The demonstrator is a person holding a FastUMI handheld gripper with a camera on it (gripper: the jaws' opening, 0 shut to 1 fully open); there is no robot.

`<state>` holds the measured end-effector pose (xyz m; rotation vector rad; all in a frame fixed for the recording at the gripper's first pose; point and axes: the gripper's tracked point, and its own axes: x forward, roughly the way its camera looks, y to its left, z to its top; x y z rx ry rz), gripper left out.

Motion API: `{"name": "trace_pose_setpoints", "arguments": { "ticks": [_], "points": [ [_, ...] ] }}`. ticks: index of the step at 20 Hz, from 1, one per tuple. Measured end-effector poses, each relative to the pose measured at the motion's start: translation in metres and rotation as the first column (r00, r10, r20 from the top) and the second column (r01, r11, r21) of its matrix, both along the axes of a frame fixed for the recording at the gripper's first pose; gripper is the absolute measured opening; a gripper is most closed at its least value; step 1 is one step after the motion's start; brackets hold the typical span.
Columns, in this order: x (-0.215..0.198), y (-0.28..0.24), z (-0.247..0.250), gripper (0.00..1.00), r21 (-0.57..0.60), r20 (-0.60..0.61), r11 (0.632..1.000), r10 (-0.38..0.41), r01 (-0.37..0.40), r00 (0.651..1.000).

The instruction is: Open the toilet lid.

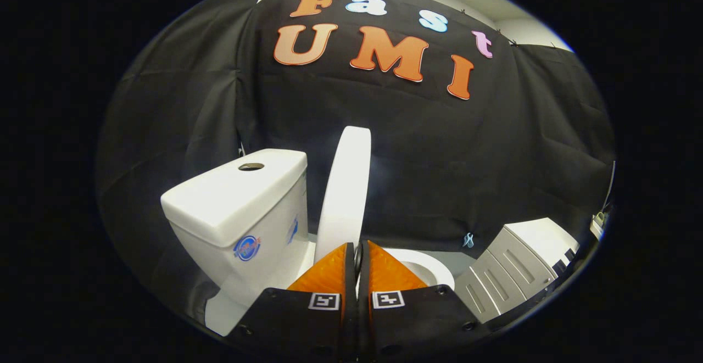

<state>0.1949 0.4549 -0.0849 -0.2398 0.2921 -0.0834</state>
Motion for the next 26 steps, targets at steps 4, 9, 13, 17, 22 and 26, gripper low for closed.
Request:
{"name": "trace_pose_setpoints", "arguments": {
  "ticks": [4,9,13,17,22,26],
  "points": [
    [0.002,0.028,-0.003,0.08,-0.025,-0.008,0.999,0.029,-0.030,1.000],
    [0.002,0.064,-0.011,0.08,-0.044,-0.015,0.997,0.069,-0.070,0.998],
    [0.002,0.074,-0.011,0.08,-0.064,-0.007,0.995,0.072,-0.072,0.997],
    [0.002,0.072,-0.011,0.08,-0.074,-0.014,0.995,0.062,-0.063,0.998],
    [0.003,0.073,-0.008,0.16,0.000,-0.053,0.994,0.110,-0.110,0.993],
    [0.004,0.063,0.016,0.30,0.051,-0.009,0.989,0.141,-0.140,0.990]
  ]
}}
